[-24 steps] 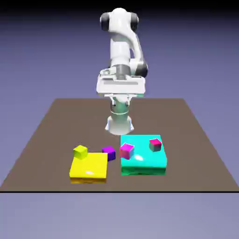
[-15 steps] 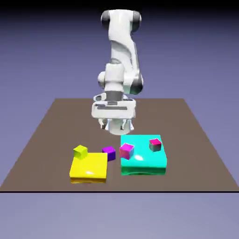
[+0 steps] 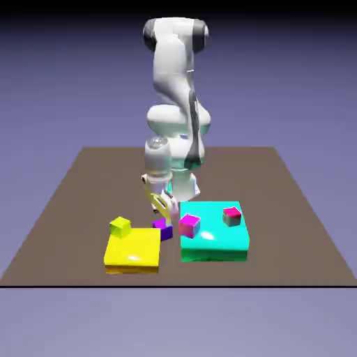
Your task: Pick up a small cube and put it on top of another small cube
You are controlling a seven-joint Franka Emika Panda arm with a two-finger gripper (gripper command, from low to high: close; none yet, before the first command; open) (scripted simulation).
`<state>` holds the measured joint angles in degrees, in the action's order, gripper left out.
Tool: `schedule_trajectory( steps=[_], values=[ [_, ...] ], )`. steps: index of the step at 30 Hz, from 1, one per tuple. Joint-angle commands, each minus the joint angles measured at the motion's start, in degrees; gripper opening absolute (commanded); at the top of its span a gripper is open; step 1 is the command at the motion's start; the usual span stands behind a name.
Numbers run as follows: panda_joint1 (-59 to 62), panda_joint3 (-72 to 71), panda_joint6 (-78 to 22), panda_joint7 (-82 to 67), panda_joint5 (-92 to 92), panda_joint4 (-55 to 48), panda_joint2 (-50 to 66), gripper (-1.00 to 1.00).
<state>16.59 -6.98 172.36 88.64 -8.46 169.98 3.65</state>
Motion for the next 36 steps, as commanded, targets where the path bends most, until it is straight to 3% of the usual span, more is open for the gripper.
schedule_trajectory(
  steps=[1, 5, 6, 18, 31, 36],
  values=[
    [0.0, 0.0, 1.8, -0.1, 0.0, -0.3, 2.1, 0.00],
    [-0.1, 0.1, 7.8, -0.4, -0.2, -1.4, 9.2, 0.00],
    [-0.1, 0.1, 7.8, -0.4, -0.2, -1.4, 9.2, -1.00],
    [0.1, -0.1, -8.8, 0.4, 0.2, 1.6, -10.4, -1.00],
    [8.2, -19.1, -41.0, 14.0, -5.6, -23.0, -19.8, -1.00],
    [7.0, -21.7, -33.3, 16.6, -2.1, -19.8, -14.8, -1.00]
  ],
)
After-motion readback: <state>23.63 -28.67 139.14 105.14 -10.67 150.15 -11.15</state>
